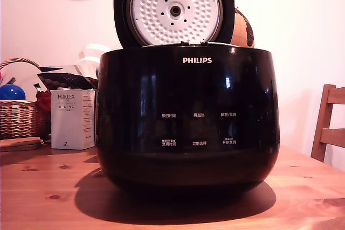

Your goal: Close the rice cooker by pressing the lid down with medium force

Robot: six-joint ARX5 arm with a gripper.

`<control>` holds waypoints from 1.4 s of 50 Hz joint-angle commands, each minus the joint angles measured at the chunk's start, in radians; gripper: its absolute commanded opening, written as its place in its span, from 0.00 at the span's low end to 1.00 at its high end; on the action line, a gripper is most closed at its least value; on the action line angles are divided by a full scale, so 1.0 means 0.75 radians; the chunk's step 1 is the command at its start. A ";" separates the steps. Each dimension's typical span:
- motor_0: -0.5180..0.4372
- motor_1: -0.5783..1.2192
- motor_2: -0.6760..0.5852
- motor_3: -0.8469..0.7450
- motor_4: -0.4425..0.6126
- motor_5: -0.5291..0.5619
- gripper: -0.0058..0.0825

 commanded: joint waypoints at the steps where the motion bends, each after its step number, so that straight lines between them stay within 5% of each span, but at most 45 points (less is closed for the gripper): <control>1: 0.007 0.065 0.005 -0.004 0.032 -0.073 0.04; 20: -0.011 0.121 0.005 -0.155 0.083 -0.073 0.04; 38: -0.082 0.121 0.005 -0.437 0.097 0.160 0.04; 70: -0.130 0.119 0.005 -0.769 0.070 0.346 0.04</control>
